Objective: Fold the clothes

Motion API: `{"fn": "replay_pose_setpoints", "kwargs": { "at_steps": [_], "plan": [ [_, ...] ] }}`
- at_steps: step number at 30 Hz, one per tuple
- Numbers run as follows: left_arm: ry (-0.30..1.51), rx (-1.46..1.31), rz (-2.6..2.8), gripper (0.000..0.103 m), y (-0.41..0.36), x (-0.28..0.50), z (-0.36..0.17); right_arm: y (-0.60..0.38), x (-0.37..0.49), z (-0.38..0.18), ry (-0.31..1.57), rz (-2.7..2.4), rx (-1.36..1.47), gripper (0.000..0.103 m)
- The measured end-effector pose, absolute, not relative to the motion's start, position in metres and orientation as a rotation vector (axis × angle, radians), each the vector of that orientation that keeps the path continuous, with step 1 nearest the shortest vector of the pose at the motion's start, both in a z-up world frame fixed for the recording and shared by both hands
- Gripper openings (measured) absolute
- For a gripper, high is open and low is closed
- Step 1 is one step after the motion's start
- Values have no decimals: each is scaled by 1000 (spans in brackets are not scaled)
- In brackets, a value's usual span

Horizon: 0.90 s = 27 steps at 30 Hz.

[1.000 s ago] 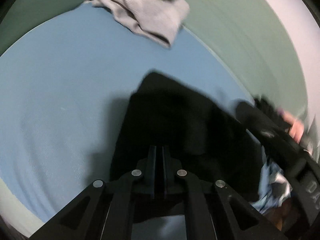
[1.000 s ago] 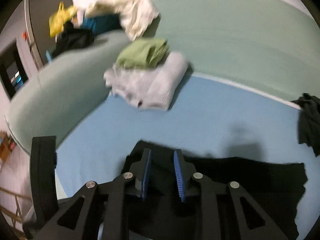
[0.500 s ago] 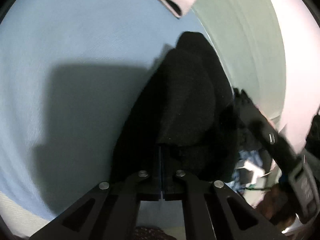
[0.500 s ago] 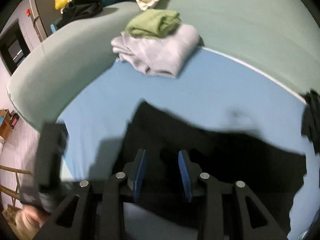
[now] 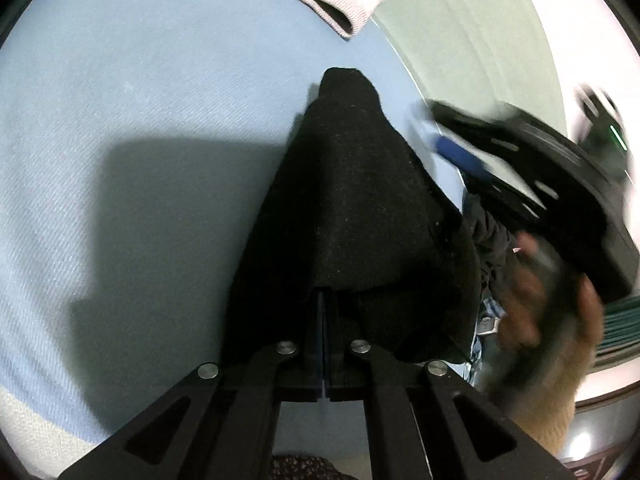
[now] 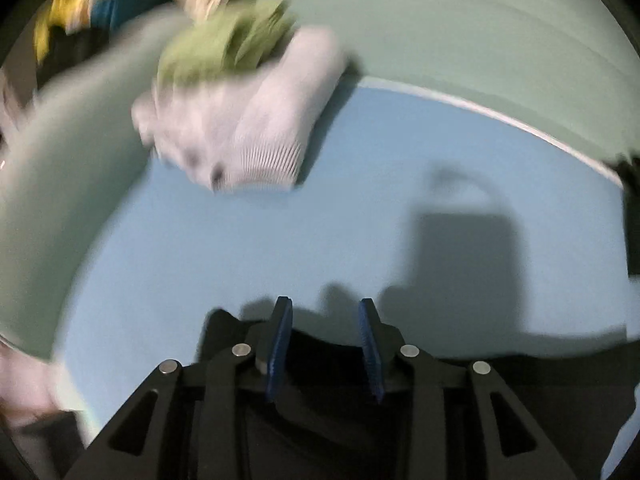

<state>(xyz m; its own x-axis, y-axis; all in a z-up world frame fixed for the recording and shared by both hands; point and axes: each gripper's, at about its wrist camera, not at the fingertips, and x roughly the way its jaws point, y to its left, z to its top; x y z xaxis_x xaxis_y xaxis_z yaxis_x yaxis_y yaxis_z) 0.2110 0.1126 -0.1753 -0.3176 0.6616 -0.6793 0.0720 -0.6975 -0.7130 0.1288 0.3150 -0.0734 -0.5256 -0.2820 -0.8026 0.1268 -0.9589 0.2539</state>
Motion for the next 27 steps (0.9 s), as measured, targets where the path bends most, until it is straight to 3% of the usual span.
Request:
{"fn": "replay_pose_setpoints", "kwargs": {
  "at_steps": [2, 7, 9, 11, 14, 15, 16, 17, 18, 20, 27],
  "plan": [
    [-917, -1531, 2085, 3, 118, 209, -173, 337, 153, -57, -332, -2537, 1312, 46],
    [-857, -1504, 2140, 3, 120, 223, -164, 347, 199, -78, -302, -2388, 1384, 45],
    [-839, -1494, 2151, 3, 121, 223, -165, 348, 199, -102, -287, -2440, 1469, 41],
    [-816, -1482, 2168, 3, 124, 224, -164, 358, 192, -120, -286, -2554, 1540, 29],
    [-742, -1443, 2235, 5, 125, 227, -162, 387, 205, -114, -536, -2557, 1474, 33],
    [-705, -1408, 2267, 14, 130, 230, -157, 398, 215, -108, -622, -2559, 1428, 40],
    [-672, -1350, 2292, 36, 133, 234, -147, 415, 235, -99, -722, -2582, 1347, 42],
    [-640, -1288, 2314, 51, 135, 238, -136, 434, 257, -92, -816, -2610, 1277, 50],
    [-609, -1225, 2335, 75, 137, 243, -126, 451, 277, -92, -901, -2631, 1247, 67],
    [-565, -1128, 2353, 78, 142, 251, -110, 488, 315, -98, -1084, -2659, 1213, 76],
    [-563, -1070, 2428, 78, 190, 234, -89, 562, 369, -167, -1711, -2337, 1146, 75]
  ]
}}
